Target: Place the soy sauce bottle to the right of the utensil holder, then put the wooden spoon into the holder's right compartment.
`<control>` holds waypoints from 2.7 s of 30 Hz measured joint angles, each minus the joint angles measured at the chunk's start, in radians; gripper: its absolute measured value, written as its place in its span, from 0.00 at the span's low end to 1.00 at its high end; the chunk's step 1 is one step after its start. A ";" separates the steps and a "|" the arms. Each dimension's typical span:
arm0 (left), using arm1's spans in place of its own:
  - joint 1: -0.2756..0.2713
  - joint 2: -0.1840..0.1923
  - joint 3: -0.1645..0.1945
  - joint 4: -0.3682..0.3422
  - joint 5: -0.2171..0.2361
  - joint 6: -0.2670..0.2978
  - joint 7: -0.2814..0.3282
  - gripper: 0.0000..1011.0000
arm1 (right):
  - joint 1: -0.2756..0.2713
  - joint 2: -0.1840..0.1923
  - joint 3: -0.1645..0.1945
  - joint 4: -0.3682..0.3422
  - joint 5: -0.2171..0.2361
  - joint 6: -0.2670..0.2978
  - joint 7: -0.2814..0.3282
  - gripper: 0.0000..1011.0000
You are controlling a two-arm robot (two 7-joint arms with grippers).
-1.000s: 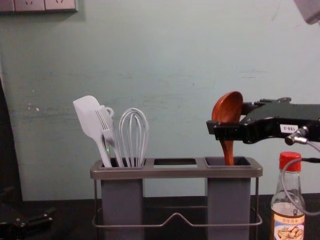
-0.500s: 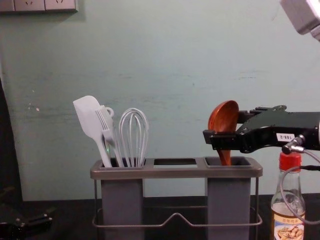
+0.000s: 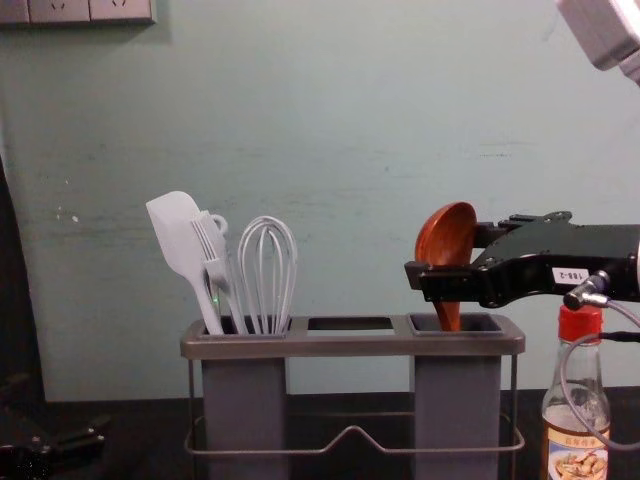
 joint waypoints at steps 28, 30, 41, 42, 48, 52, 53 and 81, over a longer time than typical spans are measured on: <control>0.000 0.000 0.000 0.000 0.000 0.000 0.000 1.00 | 0.000 0.000 0.001 0.000 0.001 -0.002 -0.001 0.99; 0.000 0.000 0.000 0.000 0.000 0.000 0.000 1.00 | 0.000 0.000 0.001 0.000 0.002 -0.002 -0.001 0.99; 0.000 0.000 0.000 0.000 0.000 0.000 0.000 1.00 | -0.059 -0.029 0.028 -0.016 -0.059 -0.086 -0.099 0.99; 0.000 0.000 0.000 0.000 0.000 0.000 0.000 1.00 | -0.059 -0.029 0.028 -0.016 -0.059 -0.086 -0.099 0.99; 0.000 0.000 0.000 0.000 0.000 0.000 0.000 1.00 | -0.138 -0.038 0.065 -0.060 -0.085 -0.168 -0.144 0.99; 0.000 0.000 0.000 0.000 0.000 0.000 0.000 1.00 | -0.202 -0.042 0.089 -0.094 -0.078 -0.215 -0.152 0.99; 0.000 0.000 0.000 0.000 0.000 0.000 0.000 1.00 | -0.217 -0.042 0.094 -0.103 -0.078 -0.227 -0.155 0.99; 0.000 0.000 0.000 0.000 0.000 0.000 0.000 1.00 | -0.547 -0.141 0.232 -0.103 -0.045 -0.366 -0.260 0.99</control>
